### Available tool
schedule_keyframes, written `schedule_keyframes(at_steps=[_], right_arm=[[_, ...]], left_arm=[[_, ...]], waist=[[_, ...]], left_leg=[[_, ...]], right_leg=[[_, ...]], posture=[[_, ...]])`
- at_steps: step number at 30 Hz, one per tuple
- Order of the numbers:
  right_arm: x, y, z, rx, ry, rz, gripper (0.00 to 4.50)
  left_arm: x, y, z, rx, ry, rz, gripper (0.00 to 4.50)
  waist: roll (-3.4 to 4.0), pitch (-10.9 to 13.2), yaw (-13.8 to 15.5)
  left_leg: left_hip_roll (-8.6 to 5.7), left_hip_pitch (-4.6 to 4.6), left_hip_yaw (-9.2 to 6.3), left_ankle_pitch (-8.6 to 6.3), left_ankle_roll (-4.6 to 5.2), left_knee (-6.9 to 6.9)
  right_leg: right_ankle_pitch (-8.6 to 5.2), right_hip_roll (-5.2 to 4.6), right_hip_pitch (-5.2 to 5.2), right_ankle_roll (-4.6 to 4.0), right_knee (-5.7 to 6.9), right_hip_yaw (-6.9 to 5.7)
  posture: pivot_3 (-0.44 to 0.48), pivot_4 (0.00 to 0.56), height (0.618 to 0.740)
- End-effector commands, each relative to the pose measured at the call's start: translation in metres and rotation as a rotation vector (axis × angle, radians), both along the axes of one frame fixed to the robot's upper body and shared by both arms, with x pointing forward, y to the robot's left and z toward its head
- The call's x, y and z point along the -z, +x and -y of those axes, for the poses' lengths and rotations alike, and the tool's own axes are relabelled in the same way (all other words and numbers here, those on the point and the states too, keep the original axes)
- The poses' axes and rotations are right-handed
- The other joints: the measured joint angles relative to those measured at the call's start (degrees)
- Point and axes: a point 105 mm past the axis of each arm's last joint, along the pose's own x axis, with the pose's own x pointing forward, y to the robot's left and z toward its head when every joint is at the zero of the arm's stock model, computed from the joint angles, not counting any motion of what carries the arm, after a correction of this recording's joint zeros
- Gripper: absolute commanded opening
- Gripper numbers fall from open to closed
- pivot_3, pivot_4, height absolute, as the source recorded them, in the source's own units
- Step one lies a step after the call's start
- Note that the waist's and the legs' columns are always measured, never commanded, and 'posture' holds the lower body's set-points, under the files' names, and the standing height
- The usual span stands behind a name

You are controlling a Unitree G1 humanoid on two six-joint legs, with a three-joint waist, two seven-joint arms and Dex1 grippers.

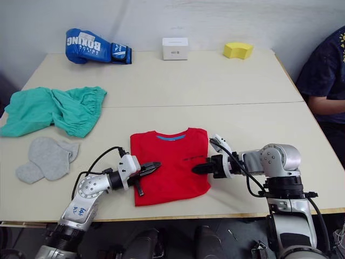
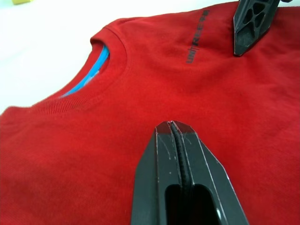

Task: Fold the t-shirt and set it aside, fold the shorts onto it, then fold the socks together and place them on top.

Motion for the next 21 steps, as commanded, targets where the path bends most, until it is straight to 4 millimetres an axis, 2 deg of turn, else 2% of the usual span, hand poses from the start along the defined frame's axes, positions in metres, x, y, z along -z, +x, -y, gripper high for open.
schedule_keyframes(at_steps=[1, 4, 5, 6, 12, 15, 18, 19, 21], right_arm=[[-0.018, 0.006, 0.018, 0.034, -0.019, 0.049, 0.02], [-0.029, 0.003, 0.04, 0.054, -0.042, 0.065, 0.02], [-0.032, 0.0, 0.049, 0.063, -0.059, 0.067, 0.0], [-0.034, -0.002, 0.06, 0.078, -0.083, 0.067, 0.0], [-0.044, -0.013, 0.129, 0.203, -0.239, 0.108, 0.0], [-0.039, -0.016, 0.171, 0.205, -0.385, 0.192, 0.0], [-0.028, -0.02, 0.227, 0.164, -0.607, 0.278, 0.0], [-0.027, -0.021, 0.24, 0.165, -0.652, 0.281, 0.0], [-0.028, -0.019, 0.258, 0.194, -0.693, 0.293, 0.0]], left_arm=[[-0.016, -0.009, 0.002, 0.088, 0.022, 0.01, 0.0], [-0.037, -0.015, 0.0, 0.116, -0.03, 0.001, 0.0], [-0.044, -0.019, -0.001, 0.133, -0.059, -0.015, 0.4], [-0.051, -0.024, -0.002, 0.155, -0.08, -0.03, 0.6], [-0.09, -0.04, -0.007, 0.205, -0.209, -0.08, 2.42], [-0.097, -0.045, -0.012, 0.205, -0.214, -0.085, 3.37], [-0.099, -0.044, -0.02, 0.176, -0.245, -0.07, 4.3], [-0.097, -0.044, -0.023, 0.164, -0.241, -0.074, 4.47], [-0.095, -0.044, -0.026, 0.152, -0.218, -0.07, 4.47]], waist=[[0.03, 0.1, 0.1], [0.14, 0.1, 0.4], [0.15, 0.1, 0.4], [0.15, 0.2, 0.4], [0.15, 0.2, 0.4], [0.14, 0.2, 0.8], [0.11, 0.2, 1.3], [0.11, 0.2, 1.4], [0.12, 0.2, 1.4]], left_leg=[[0.0, -0.04, 0.0, 0.0, 0.0, 0.0], [-0.01, -0.21, -0.01, 0.02, 0.03, 0.0], [-0.01, -0.23, -0.01, 0.02, 0.05, 0.0], [-0.01, -0.27, -0.02, 0.02, 0.07, 0.0], [-0.01, -0.4, -0.02, -0.01, 0.07, 0.02], [-0.05, -0.43, 0.0, 0.01, 0.11, 0.14], [-0.05, -0.34, 0.04, -0.04, 0.24, 0.19], [-0.06, -0.27, 0.12, -0.04, 0.24, 0.21], [-0.06, -0.21, 0.21, 0.02, 0.24, 0.21]], right_leg=[[0.0, 0.0, -0.03, 0.0, -0.01, 0.0], [0.0, -0.01, -0.15, 0.0, -0.06, -0.02], [0.0, -0.01, -0.15, 0.0, -0.12, -0.03], [0.0, -0.01, -0.15, 0.0, -0.2, -0.04], [0.0, 0.0, -0.14, 0.01, -0.43, -0.12], [0.03, 0.02, -0.09, 0.07, -0.43, -0.14], [0.06, 0.06, 0.0, 0.13, -0.43, -0.13], [0.07, 0.08, 0.04, 0.13, -0.41, -0.08], [0.08, 0.08, 0.04, 0.16, -0.36, 0.0]], posture=[[0.0, 0.15, 0.74], [0.0, 0.15, 0.74], [0.0, 0.15, 0.74], [0.0, 0.15, 0.74], [0.0, 0.15, 0.74], [0.0, 0.15, 0.74], [0.0, 0.15, 0.74], [0.0, 0.15, 0.74], [0.0, 0.15, 0.74]])
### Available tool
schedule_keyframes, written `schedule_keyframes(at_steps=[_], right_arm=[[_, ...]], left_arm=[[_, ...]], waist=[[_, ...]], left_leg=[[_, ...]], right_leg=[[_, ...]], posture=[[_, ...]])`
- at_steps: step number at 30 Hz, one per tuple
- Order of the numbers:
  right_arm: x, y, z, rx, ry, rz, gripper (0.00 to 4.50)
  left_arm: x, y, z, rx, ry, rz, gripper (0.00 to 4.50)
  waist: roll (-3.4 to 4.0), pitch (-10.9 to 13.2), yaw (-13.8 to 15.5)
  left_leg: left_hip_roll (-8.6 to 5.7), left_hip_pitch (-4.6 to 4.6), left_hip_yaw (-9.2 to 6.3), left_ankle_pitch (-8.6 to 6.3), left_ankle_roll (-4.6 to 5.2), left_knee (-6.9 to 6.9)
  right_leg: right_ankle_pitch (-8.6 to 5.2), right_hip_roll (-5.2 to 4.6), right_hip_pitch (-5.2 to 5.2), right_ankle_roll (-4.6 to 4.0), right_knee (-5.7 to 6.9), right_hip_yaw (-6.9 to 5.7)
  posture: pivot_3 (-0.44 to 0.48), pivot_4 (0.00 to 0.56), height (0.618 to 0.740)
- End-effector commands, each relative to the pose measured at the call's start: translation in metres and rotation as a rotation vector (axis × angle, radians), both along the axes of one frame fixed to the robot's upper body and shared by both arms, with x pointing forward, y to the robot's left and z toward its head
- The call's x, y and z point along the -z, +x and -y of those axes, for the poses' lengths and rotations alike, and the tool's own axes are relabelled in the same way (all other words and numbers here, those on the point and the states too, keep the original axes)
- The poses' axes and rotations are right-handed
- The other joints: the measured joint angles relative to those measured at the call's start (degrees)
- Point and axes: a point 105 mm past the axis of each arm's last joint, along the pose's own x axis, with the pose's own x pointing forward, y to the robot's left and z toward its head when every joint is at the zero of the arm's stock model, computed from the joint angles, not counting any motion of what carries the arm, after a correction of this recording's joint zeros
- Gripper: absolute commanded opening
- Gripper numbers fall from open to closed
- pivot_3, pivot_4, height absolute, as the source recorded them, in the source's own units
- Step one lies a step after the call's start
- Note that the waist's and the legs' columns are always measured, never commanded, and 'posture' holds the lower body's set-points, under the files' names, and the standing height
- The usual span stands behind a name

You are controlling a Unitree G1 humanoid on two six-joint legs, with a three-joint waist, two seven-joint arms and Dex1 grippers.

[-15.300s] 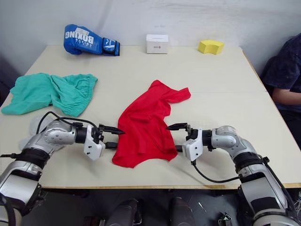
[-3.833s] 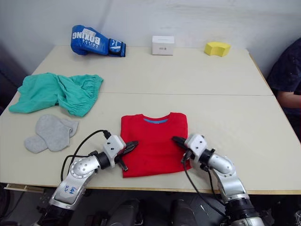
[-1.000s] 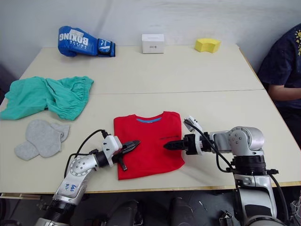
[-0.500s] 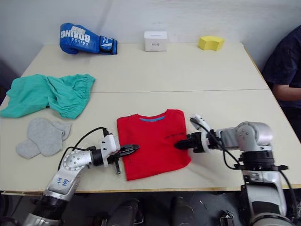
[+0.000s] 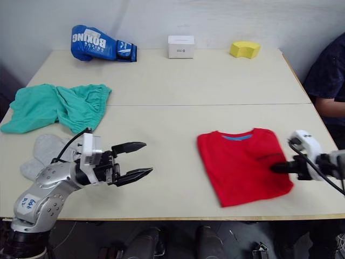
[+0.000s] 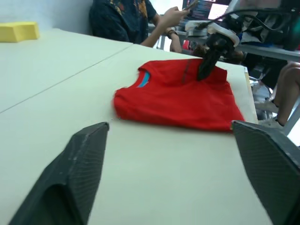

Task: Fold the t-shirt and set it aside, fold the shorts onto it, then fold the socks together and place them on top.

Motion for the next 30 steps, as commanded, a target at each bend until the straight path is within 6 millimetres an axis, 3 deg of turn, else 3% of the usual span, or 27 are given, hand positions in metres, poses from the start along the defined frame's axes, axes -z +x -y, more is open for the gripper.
schedule_keyframes(at_steps=[1, 3, 9, 12, 18, 20, 22, 23, 25, 27, 30], right_arm=[[-0.014, 0.006, 0.032, 0.021, -0.099, 0.073, 0.0], [-0.017, 0.01, 0.041, 0.041, -0.102, 0.097, 0.0], [-0.016, 0.024, 0.038, 0.085, -0.029, 0.102, 0.0], [-0.015, 0.016, 0.031, 0.088, 0.081, 0.046, 0.75], [-0.022, 0.018, 0.05, 0.124, -0.033, 0.176, 2.79], [-0.047, 0.022, 0.055, 0.015, -0.118, 0.402, 3.51], [-0.075, 0.021, 0.074, 0.022, -0.302, 0.607, 4.24], [-0.084, 0.021, 0.081, 0.03, -0.381, 0.671, 4.47], [-0.112, 0.017, 0.088, -0.013, -0.561, 0.814, 4.47], [-0.14, 0.019, 0.08, -0.04, -0.637, 0.964, 4.47], [-0.156, 0.031, 0.035, -0.186, -0.571, 1.094, 4.47]], left_arm=[[-0.006, -0.003, -0.005, -0.007, 0.016, 0.048, 4.47], [-0.006, -0.004, -0.006, -0.012, 0.023, 0.05, 4.47], [-0.001, -0.006, -0.008, -0.022, 0.049, 0.056, 4.47], [0.003, -0.009, -0.005, -0.025, 0.056, 0.077, 4.5], [0.008, 0.004, -0.013, -0.058, 0.079, 0.087, 4.5], [0.002, 0.017, -0.023, -0.081, 0.093, 0.1, 4.5], [0.0, 0.023, -0.031, -0.08, 0.113, 0.099, 4.5], [0.0, 0.024, -0.033, -0.074, 0.122, 0.096, 4.5], [0.004, 0.025, -0.038, -0.057, 0.149, 0.08, 4.5], [0.009, 0.028, -0.044, -0.061, 0.173, 0.071, 4.5], [0.014, 0.034, -0.057, -0.094, 0.19, 0.064, 4.5]], waist=[[0.01, 0.0, -0.1], [0.06, 0.1, -0.1], [0.11, 0.2, -0.1], [0.17, 0.2, 0.0], [0.18, 0.2, 0.2], [0.17, 0.2, 0.4], [0.28, 0.3, 0.5], [0.39, 0.4, 0.3], [0.52, 0.4, 0.2], [0.49, 0.5, -0.2], [0.19, 0.6, -1.4]], left_leg=[[0.0, 0.02, 0.02, 0.02, -0.02, 0.01], [0.0, 0.13, 0.13, 0.09, -0.07, 0.0], [0.06, 0.27, 0.15, 0.19, -0.69, -0.11], [0.06, 0.24, 0.15, 0.24, -0.7, -0.15], [0.05, 0.19, 0.16, 0.16, -0.64, -0.12], [0.05, 0.19, 0.15, 0.11, -0.74, -0.11], [0.05, 0.19, 0.19, 0.15, -0.75, -0.1], [0.04, 0.2, 0.3, 0.22, -0.65, -0.09], [0.03, 0.31, 0.53, 0.29, -0.52, -0.1], [0.03, 0.47, 0.83, 0.31, -0.48, -0.14], [0.18, 0.6, 1.0, 0.34, -0.54, -0.1]], right_leg=[[0.0, 0.0, -0.01, 0.0, 0.05, 0.03], [0.02, 0.02, 0.0, 0.0, 0.14, 0.13], [0.04, 0.06, -0.02, -0.12, 0.22, 0.2], [0.04, 0.05, -0.04, -0.12, 0.18, 0.2], [0.04, 0.02, -0.03, -0.13, 0.08, 0.17], [0.05, 0.03, 0.0, -0.12, 0.1, 0.1], [0.05, 0.03, -0.03, -0.11, 0.21, 0.09], [0.06, 0.06, -0.04, -0.09, 0.28, 0.11], [0.08, 0.09, -0.06, -0.04, 0.36, 0.05], [0.07, 0.13, -0.07, 0.01, 0.43, 0.07], [0.11, 0.26, -0.07, 0.07, 0.55, 0.27]], posture=[[0.0, 0.15, 0.74], [0.0, 0.15, 0.74], [0.0, 0.15, 0.74], [0.0, 0.15, 0.74], [0.0, 0.15, 0.74], [0.0, 0.15, 0.74], [0.0, 0.15, 0.74], [0.0, 0.15, 0.74], [0.0, 0.15, 0.74], [0.0, 0.15, 0.74], [0.0, 0.15, 0.74]])
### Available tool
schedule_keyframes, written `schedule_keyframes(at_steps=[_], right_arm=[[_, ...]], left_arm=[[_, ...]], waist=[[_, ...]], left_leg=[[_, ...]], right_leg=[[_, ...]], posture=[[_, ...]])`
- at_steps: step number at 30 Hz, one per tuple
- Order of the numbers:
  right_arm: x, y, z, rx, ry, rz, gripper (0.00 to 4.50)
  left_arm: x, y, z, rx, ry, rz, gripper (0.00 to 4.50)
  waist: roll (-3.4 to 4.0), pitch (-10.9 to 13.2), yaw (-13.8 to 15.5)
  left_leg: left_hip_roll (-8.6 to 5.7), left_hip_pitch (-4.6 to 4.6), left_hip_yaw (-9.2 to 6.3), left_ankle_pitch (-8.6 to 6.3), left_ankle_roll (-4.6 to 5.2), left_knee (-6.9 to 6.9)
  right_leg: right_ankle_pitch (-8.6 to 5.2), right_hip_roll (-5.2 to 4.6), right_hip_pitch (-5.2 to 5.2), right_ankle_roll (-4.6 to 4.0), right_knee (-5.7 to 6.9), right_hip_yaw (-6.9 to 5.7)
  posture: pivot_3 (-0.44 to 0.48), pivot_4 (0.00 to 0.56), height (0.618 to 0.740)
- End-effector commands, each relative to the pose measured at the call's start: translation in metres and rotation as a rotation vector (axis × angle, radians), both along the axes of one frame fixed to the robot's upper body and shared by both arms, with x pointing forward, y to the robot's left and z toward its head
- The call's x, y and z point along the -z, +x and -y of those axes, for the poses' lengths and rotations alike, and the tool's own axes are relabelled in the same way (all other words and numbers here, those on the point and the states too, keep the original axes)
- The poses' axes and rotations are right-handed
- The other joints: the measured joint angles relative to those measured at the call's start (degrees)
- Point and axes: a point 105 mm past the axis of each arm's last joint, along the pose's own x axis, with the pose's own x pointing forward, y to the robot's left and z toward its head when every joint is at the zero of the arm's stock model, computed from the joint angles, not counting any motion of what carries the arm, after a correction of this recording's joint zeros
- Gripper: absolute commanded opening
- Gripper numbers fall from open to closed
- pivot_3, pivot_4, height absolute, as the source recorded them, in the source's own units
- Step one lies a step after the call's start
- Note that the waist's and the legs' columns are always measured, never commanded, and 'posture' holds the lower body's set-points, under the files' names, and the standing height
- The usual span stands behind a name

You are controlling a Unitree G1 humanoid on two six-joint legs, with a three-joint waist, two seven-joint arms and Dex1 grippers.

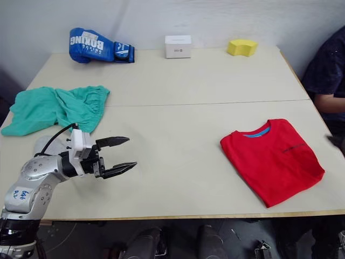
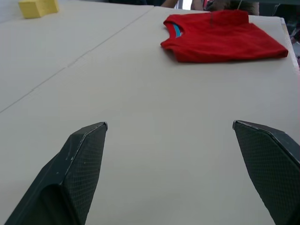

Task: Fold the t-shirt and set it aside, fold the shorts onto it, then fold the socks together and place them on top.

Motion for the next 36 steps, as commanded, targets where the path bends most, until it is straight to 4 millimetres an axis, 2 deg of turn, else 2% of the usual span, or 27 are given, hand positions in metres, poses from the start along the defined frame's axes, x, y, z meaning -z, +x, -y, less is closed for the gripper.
schedule_keyframes(at_steps=[1, 3, 4, 6, 8, 10, 13, 14, 16, 19, 24, 27, 30, 34, 36], right_arm=[[-0.023, 0.011, -0.055, -0.212, -0.046, 0.117, 4.47], [-0.009, 0.014, -0.089, -0.328, -0.045, 0.114, 4.47], [-0.005, 0.014, -0.097, -0.354, -0.042, 0.117, 4.47], [0.014, 0.014, -0.138, -0.459, 0.012, 0.177, 4.47], [0.034, 0.007, -0.173, -0.555, 0.055, 0.19, 4.47], [0.048, -0.001, -0.201, -0.621, 0.111, 0.218, 4.47], [0.082, -0.025, -0.244, -0.807, 0.17, 0.132, 4.47], [0.088, -0.033, -0.254, -0.858, 0.199, 0.128, 4.47], [0.093, -0.037, -0.26, -0.865, 0.278, 0.14, 4.47], [0.1, -0.035, -0.257, -0.834, 0.309, 0.155, 4.47], [0.107, -0.032, -0.25, -0.773, 0.336, 0.167, 4.47], [0.105, -0.032, -0.257, -0.785, 0.358, 0.163, 4.47], [0.1, -0.033, -0.265, -0.804, 0.366, 0.162, 4.47], [0.09, -0.032, -0.273, -0.82, 0.37, 0.175, 4.47], [0.082, -0.031, -0.277, -0.828, 0.383, 0.191, 4.47]], left_arm=[[-0.002, 0.006, -0.014, -0.032, 0.025, 0.034, 4.5], [0.0, 0.009, -0.022, -0.069, 0.027, 0.042, 4.5], [0.0, 0.009, -0.025, -0.079, 0.026, 0.046, 4.5], [0.005, 0.006, -0.044, -0.163, 0.004, 0.03, 4.5], [0.009, -0.001, -0.069, -0.281, -0.02, 0.015, 4.5], [0.009, -0.01, -0.097, -0.428, -0.044, 0.025, 4.5], [0.016, -0.034, -0.147, -0.673, -0.044, 0.041, 4.5], [0.019, -0.043, -0.166, -0.782, -0.052, 0.058, 4.5], [0.024, -0.062, -0.2, -0.968, -0.046, 0.091, 4.5], [0.033, -0.098, -0.232, -1.174, -0.044, 0.097, 4.5], [0.042, -0.143, -0.239, -1.337, -0.104, 0.064, 4.5], [0.04, -0.146, -0.232, -1.359, -0.172, 0.044, 4.5], [0.031, -0.122, -0.212, -1.249, -0.224, 0.002, 4.5], [0.014, -0.077, -0.192, -1.109, -0.135, -0.022, 4.5], [0.001, -0.041, -0.179, -1.013, -0.036, -0.016, 4.5]], waist=[[-0.21, 0.1, -0.5], [-0.5, 0.0, -0.6], [-0.58, 0.0, -0.4], [-0.59, 0.1, -0.2], [-0.58, 0.1, -0.3], [-0.58, 0.1, -0.4], [-0.58, 0.1, -0.4], [-0.58, 0.1, -0.4], [-0.71, 0.0, -0.2], [-0.88, 0.0, -0.3], [-1.27, -0.3, -0.3], [-1.28, -0.3, -0.1], [-1.27, -0.3, 0.0], [-1.27, -0.3, 0.3], [-1.27, -0.3, 0.6]], left_leg=[[0.03, 0.01, -0.01, 0.02, -0.03, 0.01], [0.17, 0.12, 0.0, 0.01, -0.13, 0.03], [0.24, 0.13, -0.02, -0.03, -0.25, 0.01], [0.24, 0.09, -0.03, -0.02, -0.26, -0.02], [0.28, 0.05, -0.05, -0.02, -0.25, -0.09], [0.27, -0.05, -0.04, -0.03, -0.23, -0.13], [0.3, -0.06, 0.01, -0.15, -0.12, -0.11], [0.29, -0.05, 0.02, -0.19, -0.06, -0.08], [0.24, 0.0, 0.02, -0.56, 0.08, -0.03], [0.18, 0.08, 0.03, -0.59, 0.12, 0.01], [0.21, 0.07, 0.04, -0.6, 0.11, -0.13], [0.23, 0.04, 0.04, -0.63, 0.09, -0.19], [0.31, 0.04, 0.04, -0.61, 0.04, -0.18], [0.33, 0.05, 0.06, -0.57, 0.0, -0.14], [0.32, 0.06, 0.06, -0.55, -0.02, -0.12]], right_leg=[[0.02, 0.01, 0.0, 0.02, 0.03, 0.02], [0.04, -0.01, 0.05, 0.01, 0.14, 0.21], [0.05, -0.02, 0.05, 0.0, 0.15, 0.29], [0.05, -0.03, -0.05, -0.01, 0.19, 0.31], [0.02, -0.03, -0.1, -0.07, 0.15, 0.31], [0.02, -0.03, -0.17, -0.07, 0.15, 0.3], [0.01, -0.05, -0.17, -0.07, 0.21, 0.3], [0.01, -0.07, -0.15, -0.07, 0.07, 0.3], [0.02, -0.18, -0.06, -0.06, -0.02, 0.31], [0.11, -0.29, -0.01, -0.06, -0.03, 0.35], [0.12, -0.33, -0.02, -0.22, -0.27, 0.4], [0.05, -0.33, -0.05, -0.36, -0.33, 0.38], [0.0, -0.33, -0.05, -0.45, -0.29, 0.3], [-0.05, -0.33, -0.03, -0.59, -0.2, 0.26], [-0.02, -0.33, -0.04, -0.56, -0.12, 0.25]], posture=[[0.0, 0.15, 0.74], [0.0, 0.15, 0.74], [0.0, 0.15, 0.74], [0.0, 0.15, 0.74], [0.0, 0.15, 0.74], [0.0, 0.15, 0.74], [0.0, 0.15, 0.74], [0.0, 0.15, 0.74], [0.0, 0.15, 0.74], [0.0, 0.15, 0.74], [0.0, 0.15, 0.74], [0.0, 0.15, 0.74], [0.0, 0.15, 0.74], [0.0, 0.15, 0.74], [0.0, 0.15, 0.74]])
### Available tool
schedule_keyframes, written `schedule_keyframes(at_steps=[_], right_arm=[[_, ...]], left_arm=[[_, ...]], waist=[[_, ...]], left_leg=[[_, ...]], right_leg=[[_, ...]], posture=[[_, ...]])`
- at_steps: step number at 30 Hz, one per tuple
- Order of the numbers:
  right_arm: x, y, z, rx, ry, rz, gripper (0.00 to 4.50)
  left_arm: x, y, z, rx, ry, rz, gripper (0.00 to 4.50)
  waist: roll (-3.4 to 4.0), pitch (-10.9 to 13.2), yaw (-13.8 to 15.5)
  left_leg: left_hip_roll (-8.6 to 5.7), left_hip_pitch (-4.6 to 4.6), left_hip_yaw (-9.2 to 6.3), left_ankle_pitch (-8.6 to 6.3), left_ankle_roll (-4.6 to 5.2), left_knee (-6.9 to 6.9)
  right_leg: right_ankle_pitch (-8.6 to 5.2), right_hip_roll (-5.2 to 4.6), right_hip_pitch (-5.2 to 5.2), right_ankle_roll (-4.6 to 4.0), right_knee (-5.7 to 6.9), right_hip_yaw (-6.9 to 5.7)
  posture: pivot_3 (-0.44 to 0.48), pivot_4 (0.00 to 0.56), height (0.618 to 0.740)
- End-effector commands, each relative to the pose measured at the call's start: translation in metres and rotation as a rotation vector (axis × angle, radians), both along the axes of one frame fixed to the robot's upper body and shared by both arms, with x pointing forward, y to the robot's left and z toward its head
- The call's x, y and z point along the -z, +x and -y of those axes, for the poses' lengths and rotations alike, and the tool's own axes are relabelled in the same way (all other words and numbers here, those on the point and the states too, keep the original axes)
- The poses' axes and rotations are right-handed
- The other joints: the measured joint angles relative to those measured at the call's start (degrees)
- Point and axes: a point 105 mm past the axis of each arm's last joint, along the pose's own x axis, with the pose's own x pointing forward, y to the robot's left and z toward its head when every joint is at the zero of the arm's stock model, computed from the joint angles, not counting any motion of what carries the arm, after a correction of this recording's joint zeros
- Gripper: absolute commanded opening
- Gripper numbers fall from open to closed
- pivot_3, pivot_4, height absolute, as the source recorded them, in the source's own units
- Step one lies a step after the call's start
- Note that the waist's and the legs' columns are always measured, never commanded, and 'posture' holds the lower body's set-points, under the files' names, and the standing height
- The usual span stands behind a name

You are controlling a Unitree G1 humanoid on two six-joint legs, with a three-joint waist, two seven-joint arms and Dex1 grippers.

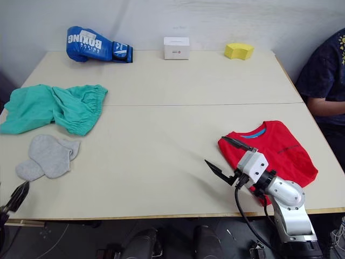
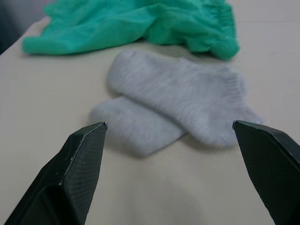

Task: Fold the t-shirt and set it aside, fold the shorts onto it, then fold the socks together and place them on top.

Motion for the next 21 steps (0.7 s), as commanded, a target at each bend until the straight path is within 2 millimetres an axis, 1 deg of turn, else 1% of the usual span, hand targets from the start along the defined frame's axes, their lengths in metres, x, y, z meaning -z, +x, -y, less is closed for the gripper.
schedule_keyframes(at_steps=[1, 2, 3, 4, 6, 7, 8, 10, 11, 14, 15, 16, 17, 19, 21], right_arm=[[-0.023, -0.002, -0.009, -0.022, 0.04, 0.065, 4.47], [-0.025, -0.002, -0.01, -0.023, 0.045, 0.071, 4.47], [-0.027, -0.002, -0.011, -0.023, 0.047, 0.075, 4.47], [-0.031, -0.002, -0.013, -0.024, 0.066, 0.079, 4.47], [-0.036, -0.001, -0.015, -0.023, 0.094, 0.081, 4.47], [-0.038, -0.002, -0.018, -0.029, 0.092, 0.087, 4.47], [-0.039, -0.002, -0.019, -0.029, 0.091, 0.089, 4.47], [-0.041, -0.002, -0.02, -0.022, 0.097, 0.087, 4.47], [-0.041, -0.002, -0.02, -0.018, 0.099, 0.084, 4.47], [-0.041, -0.002, -0.019, 0.004, 0.089, 0.079, 4.47], [-0.04, -0.003, -0.017, 0.013, 0.087, 0.075, 4.5], [-0.039, -0.004, -0.017, 0.02, 0.086, 0.071, 4.5], [-0.038, -0.005, -0.016, 0.024, 0.087, 0.066, 4.5], [-0.034, -0.009, -0.015, 0.031, 0.091, 0.055, 4.5], [-0.032, -0.011, -0.015, 0.035, 0.097, 0.048, 4.5]], left_arm=[[-0.024, 0.043, 0.017, 0.119, 0.14, -0.04, 4.5], [-0.032, 0.063, 0.023, 0.157, 0.184, -0.052, 4.5], [-0.038, 0.075, 0.025, 0.174, 0.213, -0.062, 4.5], [-0.038, 0.094, 0.028, 0.194, 0.232, -0.105, 4.5], [-0.038, 0.115, 0.03, 0.208, 0.266, -0.16, 4.5], [-0.037, 0.128, 0.031, 0.223, 0.305, -0.192, 4.5], [-0.035, 0.139, 0.032, 0.238, 0.351, -0.222, 4.5], [-0.031, 0.152, 0.033, 0.275, 0.427, -0.292, 4.5], [-0.029, 0.156, 0.031, 0.273, 0.418, -0.304, 4.5], [-0.023, 0.167, 0.028, 0.275, 0.412, -0.326, 4.5], [-0.02, 0.17, 0.03, 0.3, 0.419, -0.342, 4.1], [-0.019, 0.174, 0.029, 0.299, 0.443, -0.34, 3.91], [-0.019, 0.177, 0.028, 0.3, 0.461, -0.344, 3.59], [-0.017, 0.18, 0.023, 0.281, 0.475, -0.365, 3.01], [-0.013, 0.179, 0.018, 0.278, 0.474, -0.402, 2.37]], waist=[[0.0, 0.0, 0.3], [0.0, 0.0, 0.5], [0.01, 0.0, 0.6], [0.02, 0.0, 0.5], [0.04, 0.0, 0.5], [0.07, 0.0, 0.4], [0.09, 0.0, 0.4], [0.07, 0.0, 0.1], [0.06, 0.0, -0.1], [0.0, 0.0, -0.6], [-0.03, 0.0, -0.7], [-0.04, 0.0, -0.6], [-0.05, 0.0, -0.5], [-0.07, 0.0, -0.5], [-0.22, 0.1, -0.6]], left_leg=[[0.0, -0.01, 0.01, 0.02, -0.02, 0.0], [0.0, -0.01, 0.01, 0.03, -0.04, 0.0], [0.0, 0.0, 0.03, 0.04, -0.05, -0.01], [0.0, -0.02, 0.07, 0.05, -0.07, -0.02], [-0.02, -0.03, 0.09, 0.05, -0.08, -0.05], [-0.01, -0.09, 0.1, 0.06, -0.1, -0.08], [0.0, -0.07, 0.25, 0.11, -0.31, -0.1], [0.07, -0.14, 0.39, 0.18, -0.39, -0.09], [0.09, -0.17, 0.44, 0.29, -0.2, -0.07], [0.27, -0.18, 0.88, 0.22, -0.08, 0.05], [0.32, -0.19, 0.99, 0.2, -0.05, 0.14], [0.34, -0.19, 1.06, 0.19, -0.03, 0.18], [0.34, -0.18, 1.1, 0.18, 0.01, 0.25], [0.36, -0.19, 1.17, 0.12, 0.11, 0.44], [0.38, -0.19, 1.19, 0.08, 0.16, 0.68]], right_leg=[[0.03, 0.0, -0.04, 0.04, 0.04, -0.02], [0.07, 0.0, -0.04, 0.1, 0.07, -0.03], [0.1, 0.0, -0.04, 0.16, 0.07, -0.03], [0.11, 0.0, -0.09, 0.17, 0.08, -0.03], [0.11, 0.0, -0.1, 0.17, 0.09, -0.07], [0.12, 0.0, -0.16, 0.18, 0.08, -0.15], [0.12, 0.0, -0.21, 0.19, 0.09, -0.19], [0.13, 0.02, -0.27, 0.2, 0.26, -0.54], [0.13, 0.04, -0.29, 0.21, 0.35, -0.66], [0.13, 0.05, -0.45, 0.21, 0.52, -1.09], [0.12, 0.03, -0.48, 0.21, 0.55, -1.34], [0.12, 0.03, -0.49, 0.21, 0.56, -1.49], [0.12, 0.03, -0.49, 0.21, 0.62, -1.71], [0.12, -0.01, -0.49, 0.22, 0.71, -1.83], [0.14, -0.03, -0.48, 0.25, 0.84, -1.81]], posture=[[0.0, 0.15, 0.74], [0.0, 0.15, 0.74], [0.0, 0.15, 0.74], [0.0, 0.15, 0.74], [0.0, 0.15, 0.74], [0.0, 0.15, 0.74], [0.0, 0.15, 0.74], [0.0, 0.15, 0.74], [0.0, 0.15, 0.74], [0.0, 0.15, 0.74], [0.0, 0.15, 0.74], [0.0, 0.15, 0.74], [0.0, 0.15, 0.74], [0.0, 0.15, 0.74], [0.0, 0.15, 0.74]])
